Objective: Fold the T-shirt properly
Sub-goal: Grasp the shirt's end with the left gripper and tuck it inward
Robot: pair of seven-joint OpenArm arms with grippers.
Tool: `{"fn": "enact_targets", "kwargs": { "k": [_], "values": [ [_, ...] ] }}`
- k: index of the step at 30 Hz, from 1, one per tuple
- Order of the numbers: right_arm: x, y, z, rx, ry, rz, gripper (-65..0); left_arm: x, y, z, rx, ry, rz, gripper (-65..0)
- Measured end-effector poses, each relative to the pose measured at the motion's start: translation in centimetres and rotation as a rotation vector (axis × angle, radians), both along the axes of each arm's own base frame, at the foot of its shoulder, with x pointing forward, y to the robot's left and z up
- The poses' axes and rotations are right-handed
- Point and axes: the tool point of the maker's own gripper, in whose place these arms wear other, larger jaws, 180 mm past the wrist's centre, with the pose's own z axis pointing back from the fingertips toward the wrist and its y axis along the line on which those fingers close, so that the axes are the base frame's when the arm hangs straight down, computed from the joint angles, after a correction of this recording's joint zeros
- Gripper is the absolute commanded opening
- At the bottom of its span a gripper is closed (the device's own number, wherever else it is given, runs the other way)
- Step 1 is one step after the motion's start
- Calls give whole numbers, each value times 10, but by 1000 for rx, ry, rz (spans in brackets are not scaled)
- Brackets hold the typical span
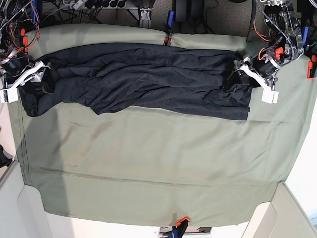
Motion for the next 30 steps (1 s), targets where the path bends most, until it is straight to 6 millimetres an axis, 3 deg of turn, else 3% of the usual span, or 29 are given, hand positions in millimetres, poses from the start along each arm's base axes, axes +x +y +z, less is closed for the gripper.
{"fn": "enact_targets", "kwargs": {
  "k": [5,13,14,17,19,25,30],
  "values": [
    [0,0,0,1,1,1,-226,16,-7,-16,-38,-12,1,-225],
    [0,0,0,3,0,1,-226,37,-6,-15,15,-19,-18,-238],
    [0,1,0,3,0,1,-226,37,-5,-16,31,-20,-20,-272],
    [0,1,0,3,1,1,-226,38,4,-22,93,-6,3,-536],
    [0,1,0,3,0,1,-226,37,6,-24,114,2,-4,-638],
    [0,1,0,3,0,1,-226,37,12,-26,181,-1,-26,-650],
    [0,0,0,2,1,1,-226,30,30,-8,290,37,-46,-650]
  ]
}}
